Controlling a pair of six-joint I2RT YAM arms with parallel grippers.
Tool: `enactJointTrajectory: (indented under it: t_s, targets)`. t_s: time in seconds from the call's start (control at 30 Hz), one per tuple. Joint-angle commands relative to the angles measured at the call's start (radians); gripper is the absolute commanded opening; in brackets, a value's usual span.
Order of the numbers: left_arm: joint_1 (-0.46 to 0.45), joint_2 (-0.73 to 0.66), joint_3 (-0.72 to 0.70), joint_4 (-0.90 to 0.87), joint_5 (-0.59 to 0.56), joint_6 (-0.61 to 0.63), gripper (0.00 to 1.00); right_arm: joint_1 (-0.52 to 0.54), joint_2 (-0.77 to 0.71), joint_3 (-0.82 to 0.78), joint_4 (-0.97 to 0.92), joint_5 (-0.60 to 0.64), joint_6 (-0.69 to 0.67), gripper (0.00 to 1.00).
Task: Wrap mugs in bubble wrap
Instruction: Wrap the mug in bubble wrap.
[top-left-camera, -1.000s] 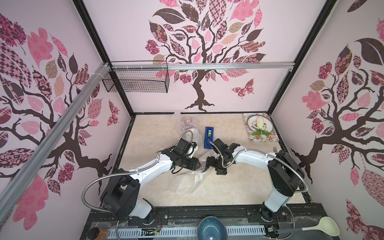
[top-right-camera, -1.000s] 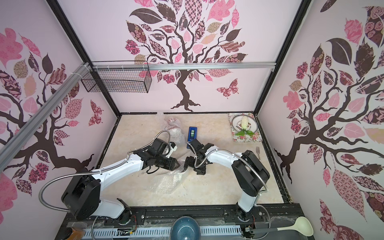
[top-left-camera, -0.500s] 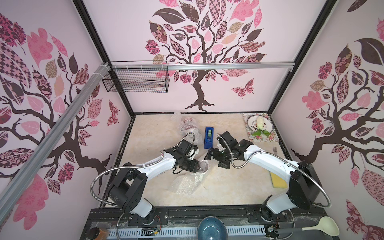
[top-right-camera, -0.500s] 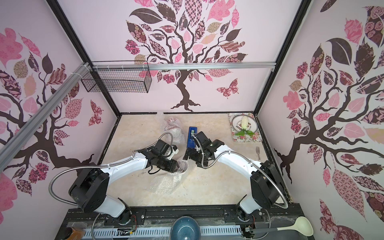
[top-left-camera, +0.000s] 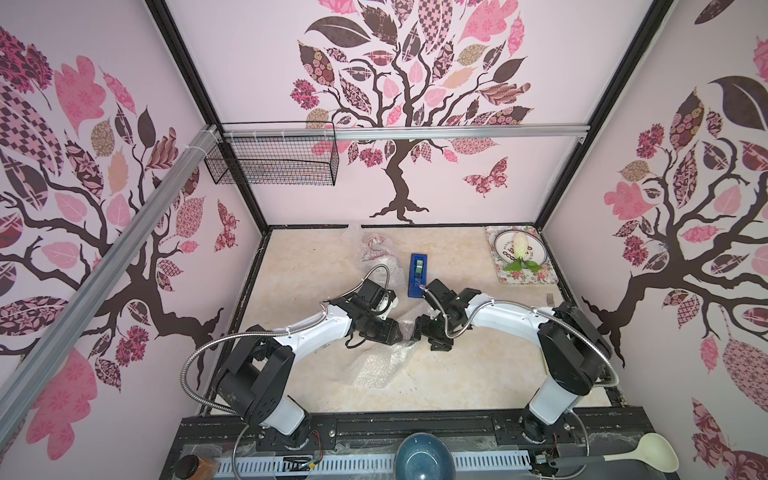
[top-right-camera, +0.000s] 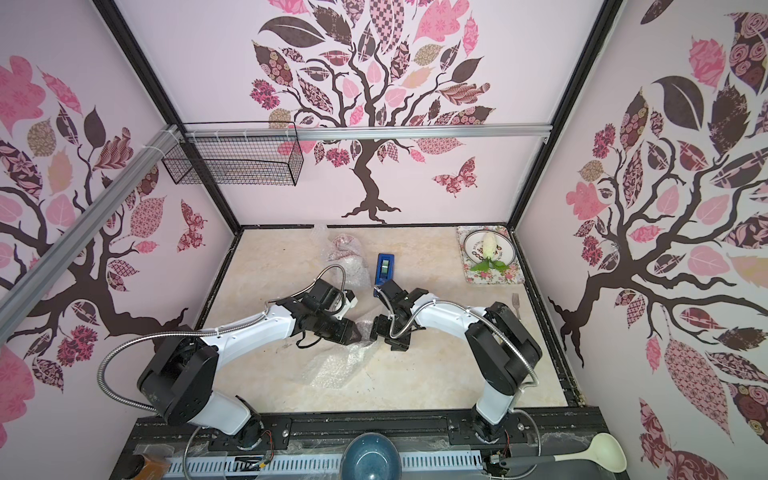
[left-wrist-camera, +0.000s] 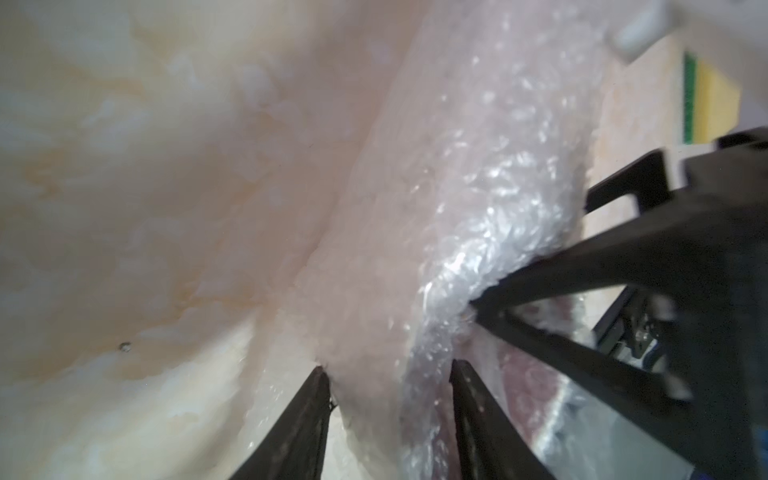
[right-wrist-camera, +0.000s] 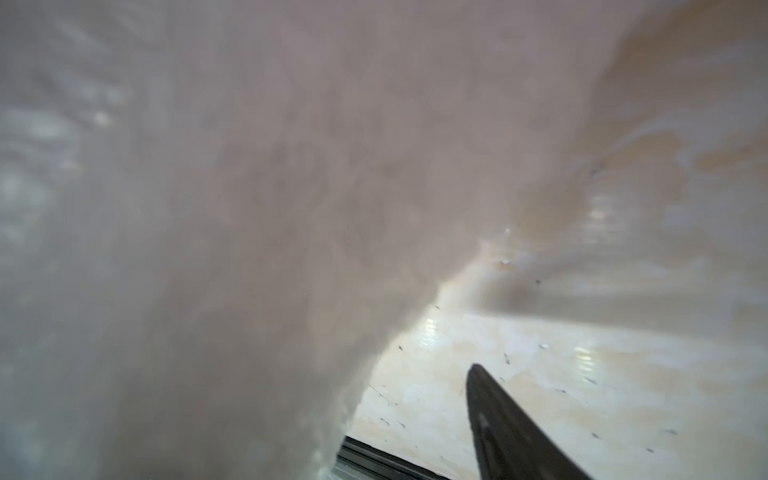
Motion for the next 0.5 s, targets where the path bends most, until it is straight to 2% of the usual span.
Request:
enactJointTrajectory:
  t_s: [0.0,0.07,0.23,0.37,0.47]
  targets:
    - [0.006,-0.005,0.037,0.000,-0.021,-0.006,0.48,0.006,0.074,-0.003,-0.060,0.132,-0.028,0.62]
    - [0.008,0.009,0.042,0.009,-0.022,-0.013,0.48,0.007,0.117,0.027,-0.080,0.171,-0.051,0.65]
    - [0.023,0.049,0.059,-0.029,-0.007,-0.008,0.46,0.025,0.193,0.079,-0.122,0.258,-0.092,0.65]
    - [0.031,0.040,0.052,-0.023,0.021,-0.023,0.46,0.023,0.160,0.062,-0.126,0.270,-0.087,0.66]
    - [0.031,0.055,0.051,-0.017,0.038,-0.029,0.46,0.019,0.101,0.077,-0.104,0.254,-0.076,0.72]
